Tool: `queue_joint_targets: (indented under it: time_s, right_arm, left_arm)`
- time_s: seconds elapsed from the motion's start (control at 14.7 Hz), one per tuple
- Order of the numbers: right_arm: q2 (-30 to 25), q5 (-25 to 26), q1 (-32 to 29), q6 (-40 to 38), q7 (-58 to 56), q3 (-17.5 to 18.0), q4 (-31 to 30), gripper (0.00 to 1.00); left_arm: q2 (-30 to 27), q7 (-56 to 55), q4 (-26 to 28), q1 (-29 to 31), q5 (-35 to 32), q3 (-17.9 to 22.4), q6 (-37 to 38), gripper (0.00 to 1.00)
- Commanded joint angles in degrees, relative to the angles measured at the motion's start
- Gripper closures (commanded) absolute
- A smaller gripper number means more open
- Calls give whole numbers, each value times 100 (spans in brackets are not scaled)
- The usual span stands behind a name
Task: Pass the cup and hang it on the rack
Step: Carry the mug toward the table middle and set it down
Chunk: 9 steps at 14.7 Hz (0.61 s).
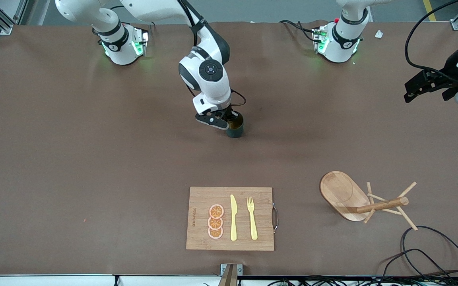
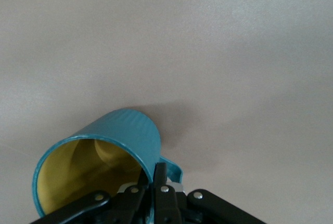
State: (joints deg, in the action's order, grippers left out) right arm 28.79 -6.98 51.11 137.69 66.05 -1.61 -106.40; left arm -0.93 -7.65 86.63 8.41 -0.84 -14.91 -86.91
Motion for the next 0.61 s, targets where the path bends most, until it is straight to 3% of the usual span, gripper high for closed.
queue_joint_targets:
  time_s: [0.0,0.07,0.41,0.54]
  right_arm:
    - [30,-66,74,21,57,-76,67,24]
    - [39,-58,83,38,57,-85,67,0]
    - [-110,-93,13,-76,13,-85,76,0]
    - [-460,-93,-136,-478,-66,-111,93,0]
  left_arm:
    - [5,-8,-41,-15,-92,-143,-28,0]
    - [5,-17,-33,-24,-92,-161,-71,0]
    - [111,44,-33,-33,-170,-380,-133,0]
    - [260,27,-41,-33,-276,-512,-168,0]
